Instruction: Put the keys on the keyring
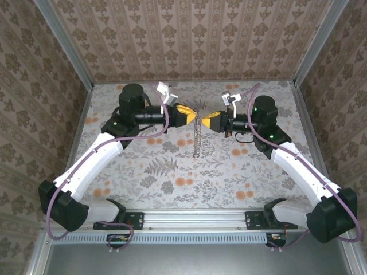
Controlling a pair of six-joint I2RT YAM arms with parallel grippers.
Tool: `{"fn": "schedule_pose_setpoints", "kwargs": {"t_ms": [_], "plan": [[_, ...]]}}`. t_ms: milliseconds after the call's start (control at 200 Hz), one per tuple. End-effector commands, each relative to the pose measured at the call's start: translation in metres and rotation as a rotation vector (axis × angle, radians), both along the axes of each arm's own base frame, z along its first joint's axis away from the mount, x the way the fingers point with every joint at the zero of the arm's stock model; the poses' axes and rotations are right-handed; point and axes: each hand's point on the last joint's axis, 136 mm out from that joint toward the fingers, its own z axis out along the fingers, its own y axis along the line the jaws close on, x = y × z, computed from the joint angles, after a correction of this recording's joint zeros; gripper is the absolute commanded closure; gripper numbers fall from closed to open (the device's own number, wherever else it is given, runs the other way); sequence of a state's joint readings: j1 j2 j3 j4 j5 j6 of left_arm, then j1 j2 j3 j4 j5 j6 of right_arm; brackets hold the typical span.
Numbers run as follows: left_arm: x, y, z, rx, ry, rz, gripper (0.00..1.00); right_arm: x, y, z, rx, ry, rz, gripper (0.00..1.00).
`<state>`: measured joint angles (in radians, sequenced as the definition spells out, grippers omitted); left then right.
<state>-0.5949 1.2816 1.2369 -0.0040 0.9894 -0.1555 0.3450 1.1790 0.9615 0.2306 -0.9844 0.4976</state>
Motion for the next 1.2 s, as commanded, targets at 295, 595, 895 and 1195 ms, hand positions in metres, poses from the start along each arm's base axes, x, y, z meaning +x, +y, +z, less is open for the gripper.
{"fn": "schedule_pose_setpoints", "kwargs": {"t_ms": [295,595,895,1195], "plan": [[-0.008,0.007,0.02,-0.049,-0.055,0.004,1.0,-0.015,-0.005,0.033,0.057,-0.102,-0.002,0.61],[-0.008,0.005,0.02,-0.053,-0.052,-0.007,1.0,-0.01,0.004,0.046,0.084,-0.117,0.024,0.6],[-0.009,0.004,0.019,-0.051,-0.048,-0.01,1.0,-0.009,0.013,0.048,0.086,-0.119,0.046,0.72],[0.002,0.009,0.027,-0.097,-0.07,0.088,1.0,-0.012,0.013,0.032,0.061,-0.09,0.054,1.0]]}}
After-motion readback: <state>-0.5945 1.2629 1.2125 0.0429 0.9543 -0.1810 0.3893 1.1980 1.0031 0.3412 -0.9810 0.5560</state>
